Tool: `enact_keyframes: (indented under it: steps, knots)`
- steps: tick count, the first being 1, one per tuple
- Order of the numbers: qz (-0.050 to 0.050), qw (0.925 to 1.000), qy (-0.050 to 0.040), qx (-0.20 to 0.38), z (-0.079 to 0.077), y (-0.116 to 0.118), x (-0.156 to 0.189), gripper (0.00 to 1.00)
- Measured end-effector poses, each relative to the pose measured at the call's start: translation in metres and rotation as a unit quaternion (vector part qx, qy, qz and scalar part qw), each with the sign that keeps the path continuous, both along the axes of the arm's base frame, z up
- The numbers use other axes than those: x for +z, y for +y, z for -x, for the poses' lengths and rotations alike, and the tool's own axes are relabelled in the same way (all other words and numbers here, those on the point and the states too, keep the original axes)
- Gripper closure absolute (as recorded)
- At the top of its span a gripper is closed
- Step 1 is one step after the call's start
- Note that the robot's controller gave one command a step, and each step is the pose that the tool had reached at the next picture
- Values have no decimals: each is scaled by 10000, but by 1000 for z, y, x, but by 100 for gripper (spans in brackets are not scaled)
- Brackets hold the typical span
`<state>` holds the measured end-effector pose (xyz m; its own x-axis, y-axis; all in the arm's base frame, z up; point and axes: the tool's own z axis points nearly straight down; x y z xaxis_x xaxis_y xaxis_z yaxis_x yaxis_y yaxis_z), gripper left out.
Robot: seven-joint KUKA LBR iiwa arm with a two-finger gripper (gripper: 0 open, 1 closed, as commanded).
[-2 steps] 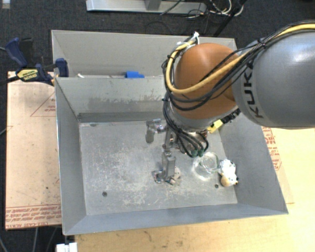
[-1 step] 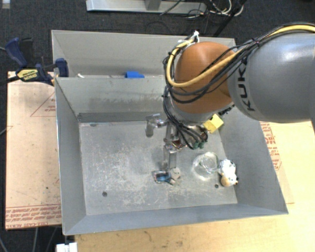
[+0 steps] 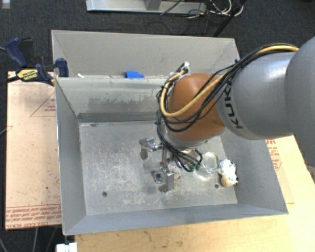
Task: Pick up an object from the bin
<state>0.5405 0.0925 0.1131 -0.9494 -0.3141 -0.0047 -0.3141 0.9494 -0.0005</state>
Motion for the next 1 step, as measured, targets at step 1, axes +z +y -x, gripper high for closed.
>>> enact_keyframes:
  steps: [1]
  knots:
    - [-6, 10000, 54, 6, 15, -20, -32, 0]
